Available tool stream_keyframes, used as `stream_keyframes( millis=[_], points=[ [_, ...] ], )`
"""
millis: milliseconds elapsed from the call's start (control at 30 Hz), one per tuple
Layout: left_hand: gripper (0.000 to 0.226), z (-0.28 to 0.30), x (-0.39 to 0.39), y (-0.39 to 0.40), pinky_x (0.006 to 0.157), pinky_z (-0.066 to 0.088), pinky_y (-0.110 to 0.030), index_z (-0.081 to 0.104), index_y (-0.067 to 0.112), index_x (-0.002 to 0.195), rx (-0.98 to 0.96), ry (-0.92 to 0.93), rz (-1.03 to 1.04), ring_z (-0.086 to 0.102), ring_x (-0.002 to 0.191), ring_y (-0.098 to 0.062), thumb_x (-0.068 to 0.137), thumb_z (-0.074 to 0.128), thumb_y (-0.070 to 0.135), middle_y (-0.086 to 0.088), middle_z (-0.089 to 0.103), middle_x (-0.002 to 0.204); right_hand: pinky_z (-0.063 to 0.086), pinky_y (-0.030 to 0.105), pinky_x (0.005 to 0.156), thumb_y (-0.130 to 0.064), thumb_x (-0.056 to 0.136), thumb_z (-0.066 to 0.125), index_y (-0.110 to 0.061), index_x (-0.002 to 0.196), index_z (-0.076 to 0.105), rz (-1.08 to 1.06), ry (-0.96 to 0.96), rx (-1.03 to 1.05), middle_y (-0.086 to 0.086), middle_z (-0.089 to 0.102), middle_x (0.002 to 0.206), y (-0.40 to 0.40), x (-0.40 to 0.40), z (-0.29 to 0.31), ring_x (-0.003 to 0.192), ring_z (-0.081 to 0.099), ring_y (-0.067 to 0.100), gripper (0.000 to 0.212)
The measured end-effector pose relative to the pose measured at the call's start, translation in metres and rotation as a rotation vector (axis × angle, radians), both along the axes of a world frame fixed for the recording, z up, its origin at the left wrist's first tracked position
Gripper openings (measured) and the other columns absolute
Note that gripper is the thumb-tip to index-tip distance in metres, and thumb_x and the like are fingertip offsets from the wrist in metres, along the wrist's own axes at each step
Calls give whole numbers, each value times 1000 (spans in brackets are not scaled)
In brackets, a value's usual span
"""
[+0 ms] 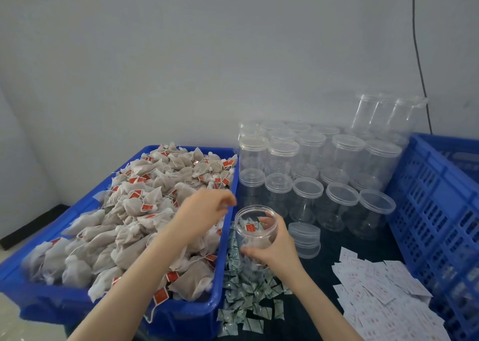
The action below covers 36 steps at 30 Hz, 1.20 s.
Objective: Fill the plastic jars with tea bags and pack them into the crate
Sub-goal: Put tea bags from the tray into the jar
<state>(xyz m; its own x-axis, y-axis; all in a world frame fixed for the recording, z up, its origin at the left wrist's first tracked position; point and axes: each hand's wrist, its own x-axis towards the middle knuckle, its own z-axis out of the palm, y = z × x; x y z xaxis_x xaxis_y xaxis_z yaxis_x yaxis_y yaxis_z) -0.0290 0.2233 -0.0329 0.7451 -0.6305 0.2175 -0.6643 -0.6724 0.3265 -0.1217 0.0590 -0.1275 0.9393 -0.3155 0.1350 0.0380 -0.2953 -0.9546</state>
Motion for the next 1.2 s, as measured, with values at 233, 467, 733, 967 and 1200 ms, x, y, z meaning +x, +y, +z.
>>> stream_keyframes(
  millis=[233, 467, 733, 967, 1200],
  points=[
    [30, -9, 12, 32, 89, 51, -31, 65, 21, 120, 560, 95, 222, 60, 107, -20, 91, 57, 20, -3, 59, 123, 56, 33, 91, -20, 57, 94, -41, 125, 43, 8, 1, -1, -20, 57, 119, 0, 0, 0, 107, 59, 3, 88],
    [10, -2, 16, 37, 62, 36, -18, 60, 29, 81, 171, 4, 149, 52, 76, -1, 85, 67, 24, 14, 55, 86, 46, 5, 77, -20, 57, 93, -47, 114, 43, 28, 8, -18, -20, 57, 118, 4, 2, -7, 107, 56, -5, 81],
    [15, 22, 5, 15, 68, 39, -9, 59, 27, 78, -423, -176, 83, 52, 75, 2, 82, 72, 19, 19, 54, 79, 44, 3, 77, -21, 56, 93, -46, 117, 43, 32, 6, -23, -20, 57, 117, 5, 4, -8, 103, 54, -13, 83],
    [9, 18, -10, -23, 76, 50, -21, 62, 24, 91, -301, -42, -79, 59, 83, -8, 85, 69, 24, 8, 63, 90, 48, 17, 87, -26, 53, 90, -49, 116, 43, 24, -35, -17, -17, 58, 120, 6, 3, -4, 110, 58, 2, 82],
    [20, -11, -16, -54, 65, 43, -25, 66, 27, 108, 414, -20, -206, 55, 75, -12, 92, 56, 20, 10, 54, 77, 50, 14, 83, -41, 45, 85, -58, 117, 43, 38, -101, -117, -20, 61, 117, 13, -4, 3, 109, 58, -5, 85]
  ],
)
